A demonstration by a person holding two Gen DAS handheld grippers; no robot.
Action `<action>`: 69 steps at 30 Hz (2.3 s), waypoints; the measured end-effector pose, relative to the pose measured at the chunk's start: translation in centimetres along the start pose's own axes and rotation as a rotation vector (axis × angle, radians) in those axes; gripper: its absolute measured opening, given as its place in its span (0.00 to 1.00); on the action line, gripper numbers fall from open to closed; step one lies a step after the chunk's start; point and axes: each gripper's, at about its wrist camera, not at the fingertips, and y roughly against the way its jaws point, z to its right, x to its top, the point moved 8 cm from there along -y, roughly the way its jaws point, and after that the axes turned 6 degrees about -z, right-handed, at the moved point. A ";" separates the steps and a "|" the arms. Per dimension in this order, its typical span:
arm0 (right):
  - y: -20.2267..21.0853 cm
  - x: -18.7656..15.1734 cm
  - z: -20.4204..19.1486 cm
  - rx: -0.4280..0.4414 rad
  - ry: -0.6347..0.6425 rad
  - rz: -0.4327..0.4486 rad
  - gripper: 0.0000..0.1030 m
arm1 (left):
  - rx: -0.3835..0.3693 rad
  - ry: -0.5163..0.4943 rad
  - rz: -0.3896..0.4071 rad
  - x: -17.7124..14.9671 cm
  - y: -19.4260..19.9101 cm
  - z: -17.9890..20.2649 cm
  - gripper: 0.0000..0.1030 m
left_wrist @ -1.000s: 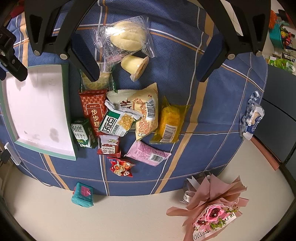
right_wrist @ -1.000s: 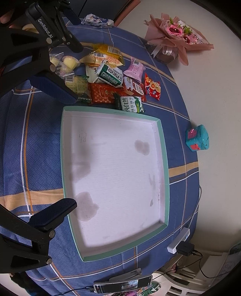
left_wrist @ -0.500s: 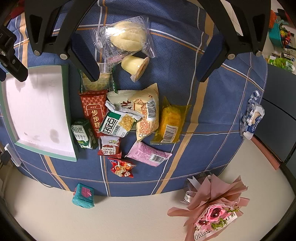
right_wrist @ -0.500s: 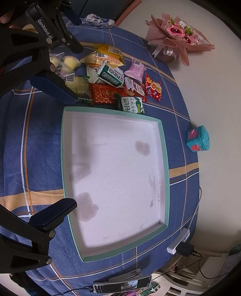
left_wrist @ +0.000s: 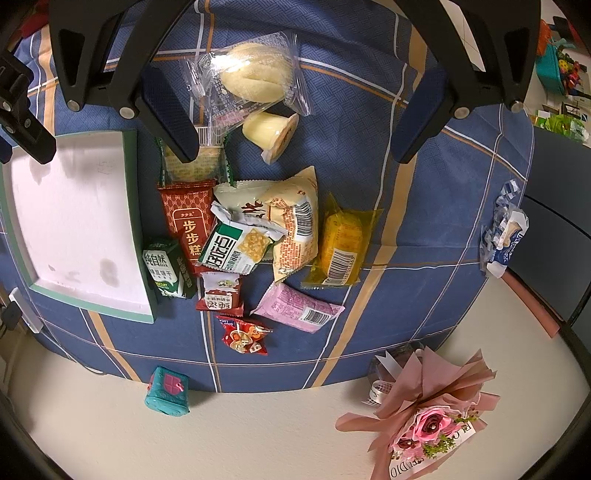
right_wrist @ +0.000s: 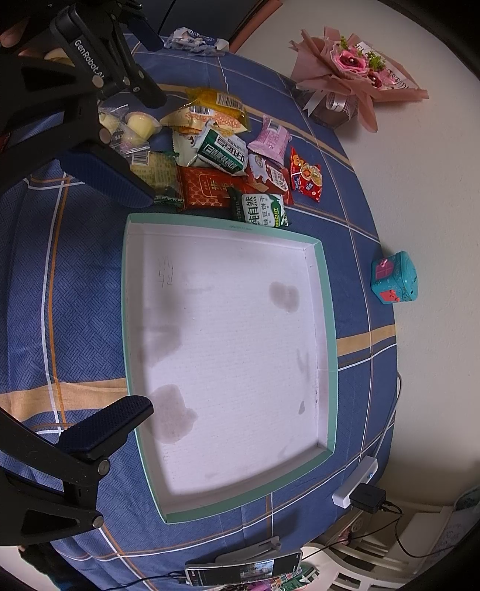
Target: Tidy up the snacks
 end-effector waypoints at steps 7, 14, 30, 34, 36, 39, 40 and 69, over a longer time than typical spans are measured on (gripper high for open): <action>0.0 0.0 0.0 0.000 0.000 0.000 1.00 | 0.001 0.000 -0.001 0.0 0.0 0.0 1.00; 0.0 0.0 0.0 0.000 0.000 -0.001 1.00 | 0.001 -0.001 -0.002 0.0 -0.1 0.1 1.00; 0.7 1.3 -3.3 0.112 0.030 0.039 1.00 | -0.050 0.044 -0.069 -1.5 -0.9 -0.6 1.00; 0.1 1.5 -5.4 0.141 0.062 0.023 1.00 | -0.151 0.048 -0.134 -2.2 -1.7 0.3 1.00; -0.4 1.7 -6.3 0.163 0.074 0.010 1.00 | -0.198 0.049 -0.178 -2.8 -2.2 0.7 1.00; -1.2 1.6 -7.3 0.198 0.080 -0.019 0.99 | -0.207 0.058 -0.218 -3.6 -2.7 0.7 1.00; -1.5 1.6 -7.7 0.206 0.086 -0.031 0.97 | -0.225 0.060 -0.235 -3.9 -2.9 0.8 1.00; -9.8 -1.9 -14.9 0.198 0.238 -0.265 0.73 | -0.314 0.151 -0.355 -6.5 -6.7 0.7 0.73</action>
